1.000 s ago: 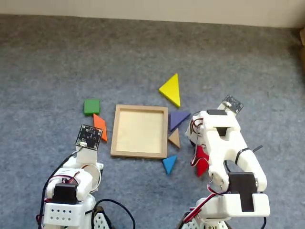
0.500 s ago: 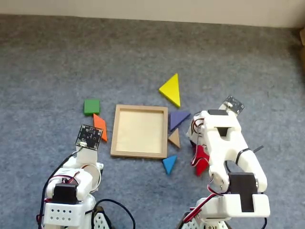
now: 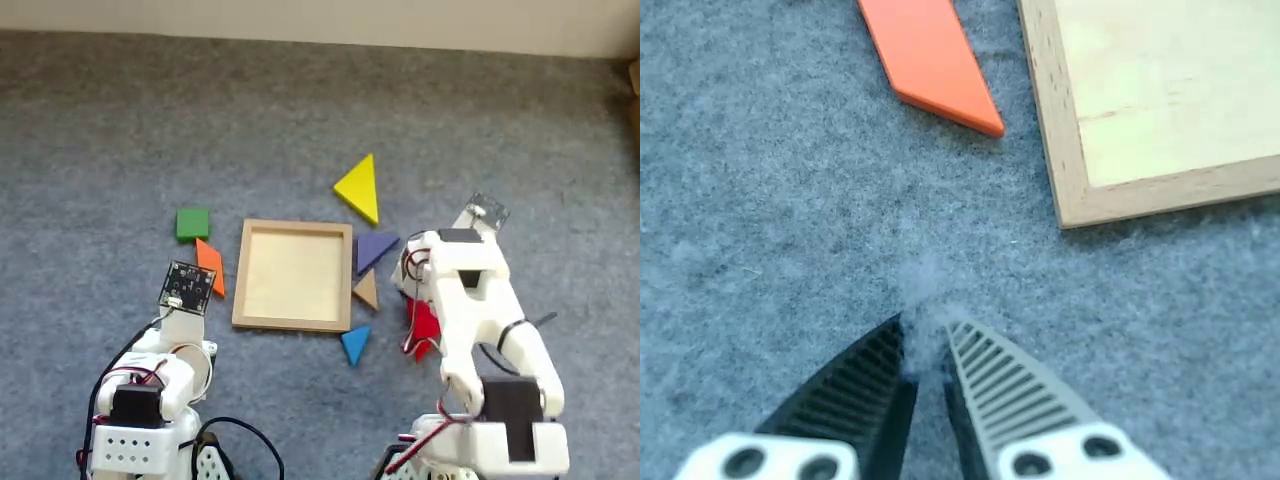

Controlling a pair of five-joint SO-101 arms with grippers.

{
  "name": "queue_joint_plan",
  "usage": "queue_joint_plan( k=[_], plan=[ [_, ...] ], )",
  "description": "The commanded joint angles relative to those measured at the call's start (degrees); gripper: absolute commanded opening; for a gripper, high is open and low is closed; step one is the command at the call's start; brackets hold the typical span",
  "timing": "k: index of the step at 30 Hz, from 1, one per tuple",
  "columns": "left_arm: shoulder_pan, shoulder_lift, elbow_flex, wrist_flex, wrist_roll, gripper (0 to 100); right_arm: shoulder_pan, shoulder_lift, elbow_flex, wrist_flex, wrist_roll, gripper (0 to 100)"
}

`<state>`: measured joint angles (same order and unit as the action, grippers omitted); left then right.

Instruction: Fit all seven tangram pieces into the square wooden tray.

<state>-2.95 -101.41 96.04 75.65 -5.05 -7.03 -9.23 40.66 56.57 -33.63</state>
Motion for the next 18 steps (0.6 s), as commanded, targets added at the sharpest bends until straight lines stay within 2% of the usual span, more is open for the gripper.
queue_joint_plan(
  k=[1, 9, 15, 18],
  plan=[
    [-0.48, -2.86, 1.10, 0.35, -0.44, 1, -1.10, -7.34, -0.75, 0.04, 0.88, 19.2],
    [-0.48, -2.86, 1.10, 0.35, -0.44, 1, -6.55, -10.77, -1.10, 0.13, 5.98, 19.2],
    [-0.48, -2.86, 1.10, 0.35, -0.44, 1, -4.53, -10.33, -1.10, 5.67, 6.07, 19.9],
    [-0.48, -2.86, 1.10, 0.35, -0.44, 1, -2.15, -10.33, -1.10, 6.20, 6.07, 26.3]
  ],
)
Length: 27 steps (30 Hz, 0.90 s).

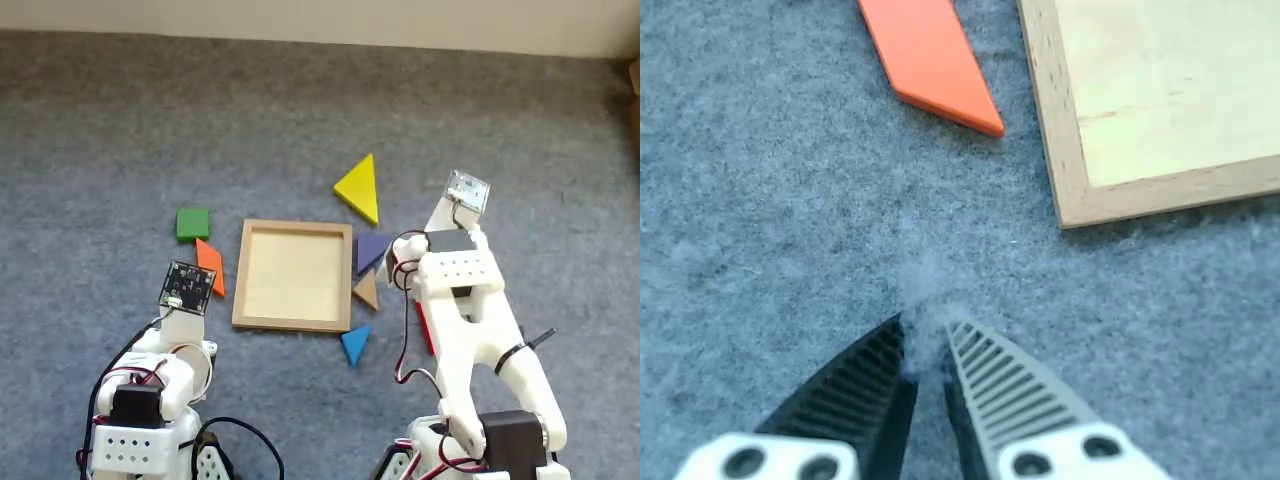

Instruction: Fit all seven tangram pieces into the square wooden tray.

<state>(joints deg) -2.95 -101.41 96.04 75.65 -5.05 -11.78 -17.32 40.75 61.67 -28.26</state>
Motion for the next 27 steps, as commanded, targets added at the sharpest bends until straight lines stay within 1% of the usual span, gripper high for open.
queue_joint_plan(
  k=[1, 3, 5, 11, 16, 18, 22, 27],
  plan=[
    [-0.48, -2.86, 1.10, 0.35, -0.44, 1, 3.03, -2.24, -1.10, 1.10, 0.70, 29.9],
    [-0.48, -2.86, 1.10, 0.35, -0.44, 1, 3.30, -2.24, -0.92, 1.10, 0.70, 36.0],
    [-0.48, -2.86, 1.10, 0.35, -0.44, 1, 3.21, -2.15, -0.92, 1.01, 0.79, 39.0],
    [-0.48, -2.86, 1.10, 0.35, -0.44, 1, 3.12, -0.92, -1.10, -0.40, 0.79, 39.5],
    [-0.48, -2.86, 1.10, 0.35, -0.44, 1, 3.12, 7.87, -1.36, -4.00, 0.97, 39.6],
    [-0.48, -2.86, 1.10, 0.35, -0.44, 1, 3.30, 9.80, -1.36, -6.37, 2.11, 39.6],
    [-0.48, -2.86, 1.10, 0.35, -0.44, 1, 4.44, 10.86, -1.27, -9.10, 2.37, 39.6],
    [-0.48, -2.86, 1.10, 0.35, -0.44, 1, 5.41, 11.21, -1.19, -9.10, 2.37, 39.6]
  ],
)
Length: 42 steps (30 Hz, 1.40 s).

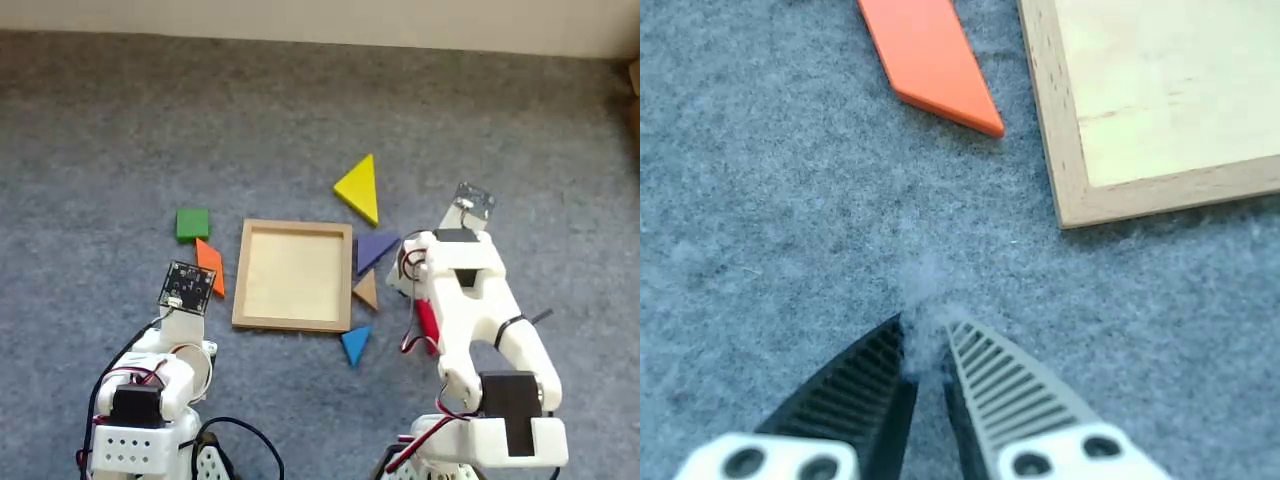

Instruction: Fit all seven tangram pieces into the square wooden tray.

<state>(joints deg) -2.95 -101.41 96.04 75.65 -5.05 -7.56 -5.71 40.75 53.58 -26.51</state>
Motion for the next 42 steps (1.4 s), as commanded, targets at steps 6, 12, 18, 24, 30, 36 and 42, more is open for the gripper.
queue_joint_plan(
  k=[6, 12, 18, 24, 30, 36, 42],
  plan=[
    [-0.48, -2.86, 1.10, 0.35, -0.44, 1, 2.07, -0.40, -0.92, -1.10, 0.62, 39.4],
    [-0.48, -2.86, 1.10, 0.35, -0.44, 1, 1.98, -0.31, -0.84, -1.10, 0.44, 39.3],
    [-0.48, -2.86, 1.10, 0.35, -0.44, 1, 2.07, -0.22, -0.66, -1.10, 0.26, 39.3],
    [-0.48, -2.86, 1.10, 0.35, -0.44, 1, 2.15, 6.90, -1.19, -1.01, 0.26, 39.3],
    [-0.48, -2.86, 1.10, 0.35, -0.44, 1, 2.15, 8.40, -1.19, -0.75, 0.26, 39.3],
    [-0.48, -2.86, 1.10, 0.35, -0.44, 1, 2.15, 5.85, -0.84, -0.75, 0.26, 37.7],
    [-0.48, -2.86, 1.10, 0.35, -0.44, 1, 2.15, 2.07, -0.84, -1.01, 0.62, 21.8]
  ],
)
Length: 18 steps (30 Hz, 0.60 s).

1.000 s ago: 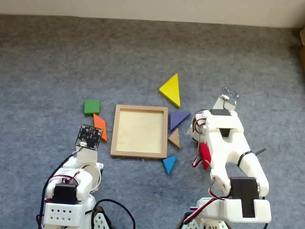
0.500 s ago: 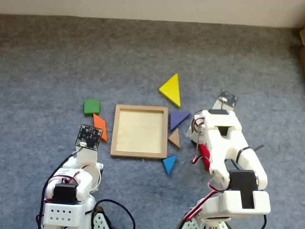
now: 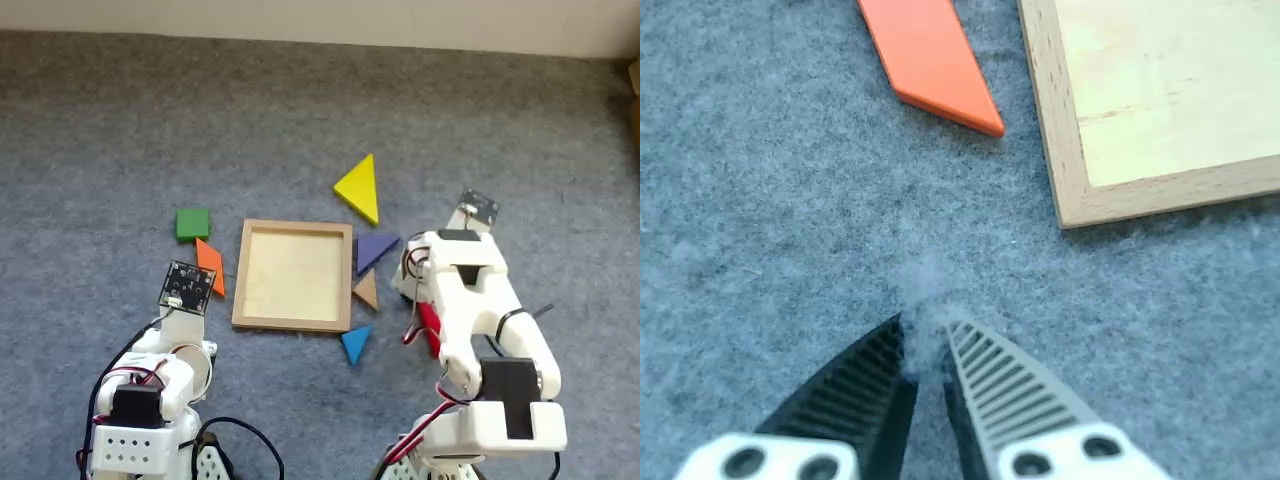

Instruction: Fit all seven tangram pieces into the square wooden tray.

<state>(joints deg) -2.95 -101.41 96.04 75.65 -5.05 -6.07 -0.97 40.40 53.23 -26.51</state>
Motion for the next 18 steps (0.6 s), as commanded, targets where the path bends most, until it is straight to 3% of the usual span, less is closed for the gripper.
queue_joint_plan(
  k=[1, 14, 18],
  plan=[
    [-0.48, -2.86, 1.10, 0.35, -0.44, 1, 0.66, -3.38, -0.48, -0.66, 0.62, 20.3],
    [-0.48, -2.86, 1.10, 0.35, -0.44, 1, -0.40, -13.67, -0.31, 1.36, 0.70, 19.2],
    [-0.48, -2.86, 1.10, 0.35, -0.44, 1, -2.95, -15.60, -0.31, 1.54, 3.78, 19.2]
  ],
)
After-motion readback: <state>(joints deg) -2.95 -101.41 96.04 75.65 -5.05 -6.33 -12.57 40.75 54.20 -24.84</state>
